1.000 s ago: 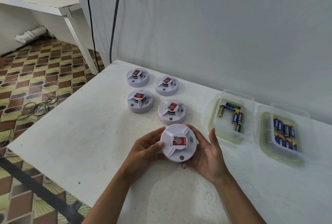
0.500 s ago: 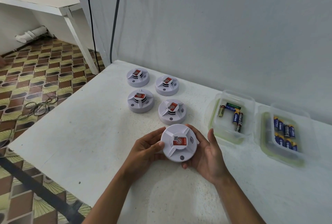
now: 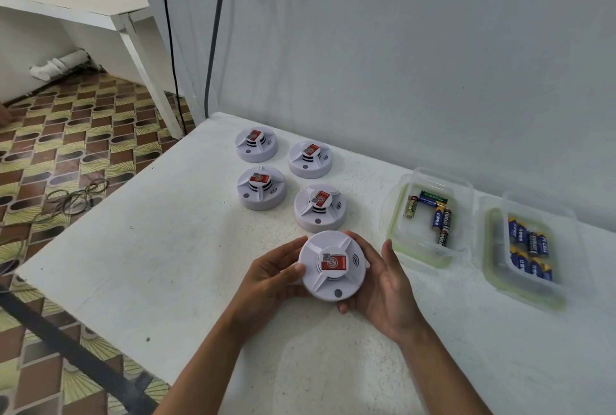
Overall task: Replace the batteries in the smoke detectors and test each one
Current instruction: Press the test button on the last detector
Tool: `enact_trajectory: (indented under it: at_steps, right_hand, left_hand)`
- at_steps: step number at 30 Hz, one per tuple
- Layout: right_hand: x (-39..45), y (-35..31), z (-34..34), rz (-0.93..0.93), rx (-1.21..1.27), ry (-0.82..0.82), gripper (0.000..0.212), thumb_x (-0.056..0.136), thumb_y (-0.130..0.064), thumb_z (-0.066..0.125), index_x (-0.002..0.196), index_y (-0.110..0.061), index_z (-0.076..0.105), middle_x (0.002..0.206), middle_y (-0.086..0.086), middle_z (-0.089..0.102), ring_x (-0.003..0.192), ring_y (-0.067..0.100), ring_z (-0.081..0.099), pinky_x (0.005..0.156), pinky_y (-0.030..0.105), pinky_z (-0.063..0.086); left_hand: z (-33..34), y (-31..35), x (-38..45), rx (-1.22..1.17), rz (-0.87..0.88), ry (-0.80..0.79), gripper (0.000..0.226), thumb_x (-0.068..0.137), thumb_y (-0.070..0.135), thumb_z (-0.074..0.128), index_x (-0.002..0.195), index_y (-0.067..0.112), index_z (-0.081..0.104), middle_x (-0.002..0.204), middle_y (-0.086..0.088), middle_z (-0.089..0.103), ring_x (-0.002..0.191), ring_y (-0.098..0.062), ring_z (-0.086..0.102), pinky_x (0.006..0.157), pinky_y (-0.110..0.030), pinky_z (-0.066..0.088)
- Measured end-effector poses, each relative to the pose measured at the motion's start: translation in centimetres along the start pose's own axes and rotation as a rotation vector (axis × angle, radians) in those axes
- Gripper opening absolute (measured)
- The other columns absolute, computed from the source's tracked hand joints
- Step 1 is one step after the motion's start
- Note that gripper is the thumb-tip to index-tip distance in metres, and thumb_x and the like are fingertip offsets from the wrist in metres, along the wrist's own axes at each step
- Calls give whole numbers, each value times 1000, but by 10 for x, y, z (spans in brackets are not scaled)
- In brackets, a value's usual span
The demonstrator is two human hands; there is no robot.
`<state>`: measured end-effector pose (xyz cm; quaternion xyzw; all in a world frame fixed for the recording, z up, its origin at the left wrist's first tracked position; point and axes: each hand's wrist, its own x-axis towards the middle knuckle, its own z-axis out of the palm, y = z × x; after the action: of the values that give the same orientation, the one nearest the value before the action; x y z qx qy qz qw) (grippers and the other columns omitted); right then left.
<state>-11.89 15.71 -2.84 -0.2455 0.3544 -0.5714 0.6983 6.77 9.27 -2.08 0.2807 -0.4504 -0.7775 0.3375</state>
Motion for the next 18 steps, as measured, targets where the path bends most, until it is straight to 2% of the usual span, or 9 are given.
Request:
enact_trajectory:
  at_steps: [7,18]
  right_hand:
    - [0,-1,1,-3,3,-13,79,63,-74,68,127,-29,60,123,12,64,87,29,67,48,32,48]
    - [0,-1,2,-16,-23,-20,75,64,-73,68,126,-31,61,121,11,65,84,26,67,48,31,47]
  left_hand:
    - [1,1,0,9,-2,-3,55,70,35,83,122,24,67,125,-13,65,110,-34,64,82,-43,56]
    - [1,1,-1,4,-4,-8,55,71,35,83,122,23,67,126,-14,64,111,-34,64,81,-43,57]
